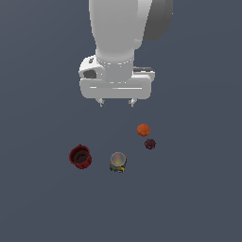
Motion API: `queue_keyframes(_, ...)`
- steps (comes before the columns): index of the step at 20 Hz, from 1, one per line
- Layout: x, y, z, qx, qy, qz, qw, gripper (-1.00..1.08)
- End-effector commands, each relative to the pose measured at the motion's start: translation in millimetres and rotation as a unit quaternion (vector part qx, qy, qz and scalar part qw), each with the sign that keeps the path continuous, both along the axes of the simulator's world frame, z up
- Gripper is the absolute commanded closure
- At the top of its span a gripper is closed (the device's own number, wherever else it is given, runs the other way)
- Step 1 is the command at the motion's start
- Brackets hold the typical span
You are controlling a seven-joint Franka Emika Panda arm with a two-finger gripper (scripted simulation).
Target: Pick up a designated object from a clutter of objects.
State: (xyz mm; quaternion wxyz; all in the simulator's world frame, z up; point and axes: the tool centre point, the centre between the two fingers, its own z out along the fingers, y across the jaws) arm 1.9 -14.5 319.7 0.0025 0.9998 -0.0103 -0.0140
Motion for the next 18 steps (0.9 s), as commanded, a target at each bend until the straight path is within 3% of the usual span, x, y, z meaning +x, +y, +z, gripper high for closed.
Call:
queue_keyframes(1,0.0,0.0,0.0,0.0,0.0,0.0,1.0,-0.2)
queue_keyframes(9,-1.7,1.0,-5.7,-0.007,0.009,0.006,0.9999,-0.2)
queue_keyframes(18,6.9,-4.2,-18.0,-0.001,0.0,0.011,0.9999,-0.2)
